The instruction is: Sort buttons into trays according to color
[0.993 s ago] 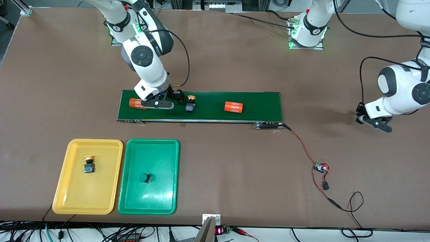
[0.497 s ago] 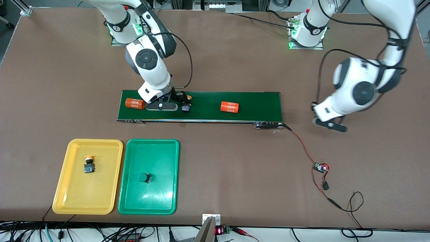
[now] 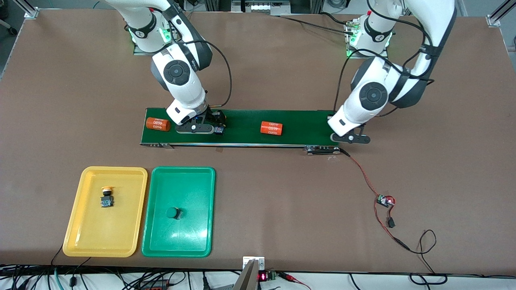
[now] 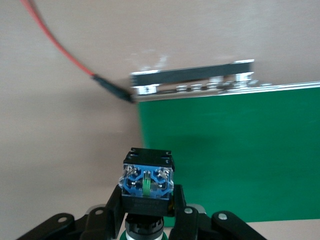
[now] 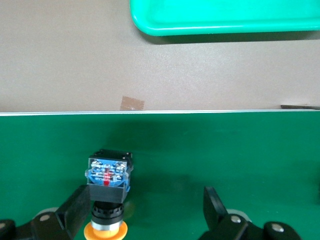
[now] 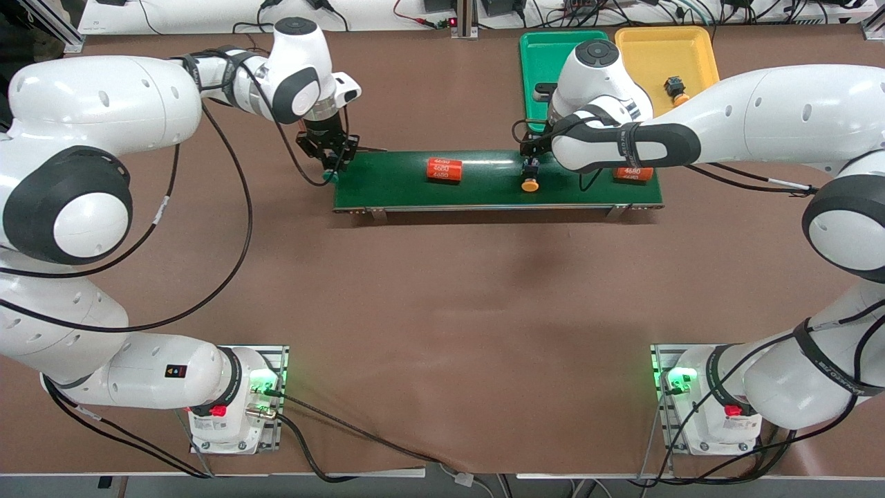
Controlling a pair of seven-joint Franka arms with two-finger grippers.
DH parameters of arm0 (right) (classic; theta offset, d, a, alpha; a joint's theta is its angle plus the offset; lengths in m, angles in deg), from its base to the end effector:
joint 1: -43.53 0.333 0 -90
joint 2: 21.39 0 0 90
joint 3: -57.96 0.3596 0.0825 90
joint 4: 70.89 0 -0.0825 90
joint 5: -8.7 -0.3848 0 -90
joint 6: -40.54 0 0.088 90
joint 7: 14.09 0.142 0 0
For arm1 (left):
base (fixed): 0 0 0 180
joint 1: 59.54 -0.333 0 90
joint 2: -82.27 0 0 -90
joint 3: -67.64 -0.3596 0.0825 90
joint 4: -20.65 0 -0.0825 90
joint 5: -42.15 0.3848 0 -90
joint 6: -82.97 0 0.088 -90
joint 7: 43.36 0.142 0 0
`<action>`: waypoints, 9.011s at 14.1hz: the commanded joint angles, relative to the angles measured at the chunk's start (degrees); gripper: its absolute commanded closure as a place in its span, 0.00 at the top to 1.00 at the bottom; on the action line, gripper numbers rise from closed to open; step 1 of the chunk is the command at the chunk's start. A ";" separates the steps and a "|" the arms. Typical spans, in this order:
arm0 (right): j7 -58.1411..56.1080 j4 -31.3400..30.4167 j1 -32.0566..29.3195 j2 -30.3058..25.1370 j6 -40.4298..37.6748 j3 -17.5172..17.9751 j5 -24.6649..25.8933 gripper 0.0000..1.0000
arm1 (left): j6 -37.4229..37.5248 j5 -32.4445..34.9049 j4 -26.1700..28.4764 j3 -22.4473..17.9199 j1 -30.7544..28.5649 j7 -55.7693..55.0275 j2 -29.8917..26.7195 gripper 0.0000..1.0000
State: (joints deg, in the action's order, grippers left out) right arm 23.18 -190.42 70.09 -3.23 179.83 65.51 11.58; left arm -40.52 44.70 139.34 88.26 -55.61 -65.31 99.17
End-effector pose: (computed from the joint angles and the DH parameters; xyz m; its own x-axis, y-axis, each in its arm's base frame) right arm 0.5007 0.3353 0.2820 0.9995 -0.0249 0.0207 -0.0244 -0.9994 -0.0246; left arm 0.5202 -0.2302 0.2888 0.9771 -0.0672 -0.2017 -0.0696 -0.9976 -0.0050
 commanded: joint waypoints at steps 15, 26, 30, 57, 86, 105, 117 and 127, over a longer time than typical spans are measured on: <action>-1.06 3.33 1.13 4.43 -0.07 -0.42 0.90 0.18 | -5.98 -6.75 -4.95 -1.28 4.42 -2.48 -1.69 1.00; -17.11 12.11 -10.27 4.32 -4.64 -6.14 1.51 0.11 | 5.44 -5.71 -19.43 -18.58 -3.84 8.83 -2.93 1.00; -28.72 20.18 -19.86 9.77 -4.90 -6.05 0.81 0.11 | 21.76 -5.71 -32.87 -19.92 -6.30 12.55 -1.26 1.00; -37.11 19.11 -22.26 8.59 -11.85 -5.26 -5.87 1.00 | 33.49 -3.69 -33.43 -18.60 -7.27 18.35 -10.48 1.00; 4.47 3.86 6.40 -3.32 -15.01 -5.43 -0.07 1.00 | 33.23 -3.16 -32.99 -18.25 -7.45 18.26 -10.49 1.00; 4.30 4.04 5.61 -1.12 -2.90 -5.43 -0.59 1.00 | 31.74 -2.90 -33.34 -17.81 -7.27 18.26 -10.40 1.00; -0.89 4.04 4.99 0.91 1.33 -5.52 -0.86 1.00 | 31.82 -2.90 -33.34 -17.81 -7.27 18.26 -10.49 1.00; -0.62 4.04 5.35 1.35 1.16 -5.43 -1.12 1.00 | 31.74 -2.90 -33.43 -17.90 -7.36 18.26 -10.40 1.00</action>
State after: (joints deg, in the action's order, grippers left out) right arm 23.07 -187.04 75.43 -2.31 180.99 59.89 10.48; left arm -8.24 40.29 105.43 70.15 -62.87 -48.07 89.62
